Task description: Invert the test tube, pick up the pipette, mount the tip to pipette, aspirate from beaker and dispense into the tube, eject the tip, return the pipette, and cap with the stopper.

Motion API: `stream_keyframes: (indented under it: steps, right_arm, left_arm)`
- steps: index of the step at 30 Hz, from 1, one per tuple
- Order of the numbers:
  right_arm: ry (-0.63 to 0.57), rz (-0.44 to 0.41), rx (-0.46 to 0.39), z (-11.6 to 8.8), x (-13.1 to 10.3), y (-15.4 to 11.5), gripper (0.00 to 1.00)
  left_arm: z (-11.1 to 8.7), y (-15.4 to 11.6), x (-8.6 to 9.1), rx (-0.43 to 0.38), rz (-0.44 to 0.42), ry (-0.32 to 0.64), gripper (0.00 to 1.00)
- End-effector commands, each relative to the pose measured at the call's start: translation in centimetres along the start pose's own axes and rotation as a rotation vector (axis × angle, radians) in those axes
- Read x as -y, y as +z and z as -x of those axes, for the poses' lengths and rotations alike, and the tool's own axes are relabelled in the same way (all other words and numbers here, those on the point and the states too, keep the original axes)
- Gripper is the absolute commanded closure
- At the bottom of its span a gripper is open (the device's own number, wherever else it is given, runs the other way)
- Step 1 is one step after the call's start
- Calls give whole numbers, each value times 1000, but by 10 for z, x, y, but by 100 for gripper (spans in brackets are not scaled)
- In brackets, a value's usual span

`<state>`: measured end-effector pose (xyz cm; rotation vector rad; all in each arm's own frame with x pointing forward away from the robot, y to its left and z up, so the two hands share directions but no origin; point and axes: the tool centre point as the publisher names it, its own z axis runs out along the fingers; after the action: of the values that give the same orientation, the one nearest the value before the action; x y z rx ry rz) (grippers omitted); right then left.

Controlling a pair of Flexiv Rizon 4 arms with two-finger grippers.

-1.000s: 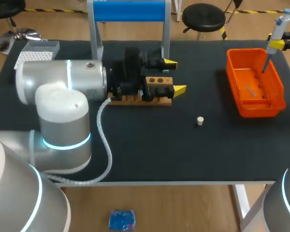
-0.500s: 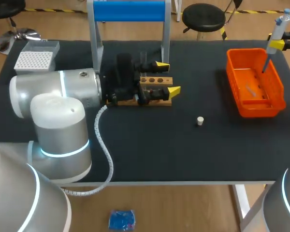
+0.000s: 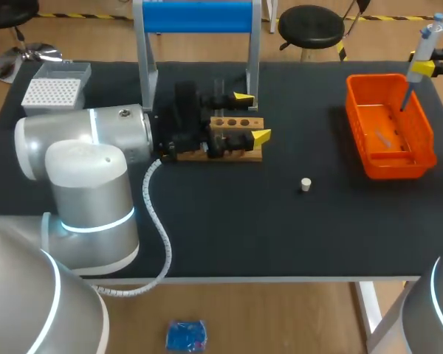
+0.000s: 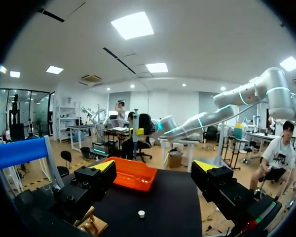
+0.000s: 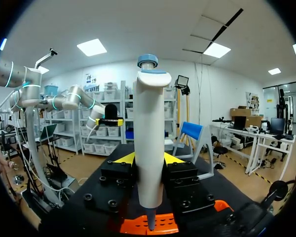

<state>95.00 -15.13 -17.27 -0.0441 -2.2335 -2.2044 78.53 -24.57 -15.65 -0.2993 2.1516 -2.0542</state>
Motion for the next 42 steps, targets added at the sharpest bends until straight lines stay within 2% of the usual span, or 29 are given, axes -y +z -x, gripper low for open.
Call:
stream_keyframes:
  steps: [1, 8, 35, 42]
  right_arm:
    - [1, -2, -4, 1, -1, -1, 100]
    - [1, -2, -4, 1, -1, -1, 100]
    - [1, -2, -4, 1, -1, -1, 100]
    - [6, -27, 1, -18, -7, 11, 100]
  left_arm:
    - [2, -1, 1, 0, 12, 18, 0]
    - [10, 0, 2, -2, 21, 27, 0]
    - [10, 0, 2, -2, 21, 27, 0]
    - [10, 0, 2, -2, 21, 27, 0]
